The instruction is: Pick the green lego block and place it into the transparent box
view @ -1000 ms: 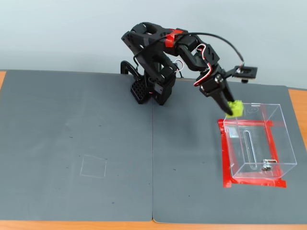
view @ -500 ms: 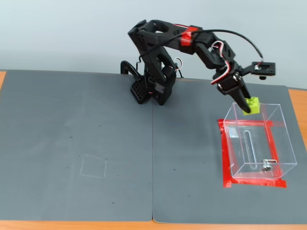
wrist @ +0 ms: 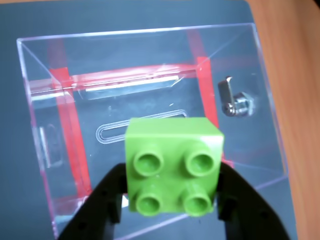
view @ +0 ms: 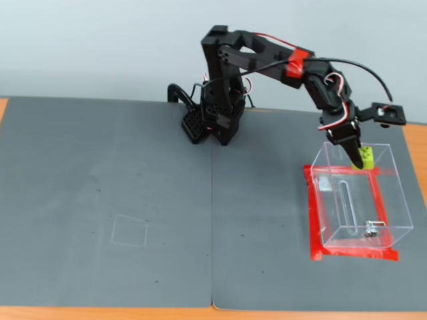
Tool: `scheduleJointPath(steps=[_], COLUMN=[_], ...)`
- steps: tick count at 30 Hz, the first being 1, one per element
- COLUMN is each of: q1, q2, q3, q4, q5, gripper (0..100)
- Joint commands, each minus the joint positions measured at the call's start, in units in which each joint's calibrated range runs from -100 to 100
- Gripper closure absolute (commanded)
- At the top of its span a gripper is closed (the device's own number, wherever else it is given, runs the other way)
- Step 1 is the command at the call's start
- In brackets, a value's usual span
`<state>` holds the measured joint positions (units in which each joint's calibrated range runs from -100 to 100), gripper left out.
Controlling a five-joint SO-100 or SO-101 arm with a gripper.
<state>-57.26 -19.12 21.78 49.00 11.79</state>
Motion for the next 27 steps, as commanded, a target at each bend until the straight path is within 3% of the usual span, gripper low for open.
scheduleJointPath(steps=[1, 14, 21, 27], q1=[-0.67, -1.12, -0.67, -0.67], q2=[1.78, 3.81, 3.73, 3.56], q3=[-5.00, -6.08, -6.08, -5.99], q4=[0.13, 0.13, 0.13, 0.13], q5=[0.01, -0.15, 0.06, 0.21], gripper=[86, 84, 67, 65])
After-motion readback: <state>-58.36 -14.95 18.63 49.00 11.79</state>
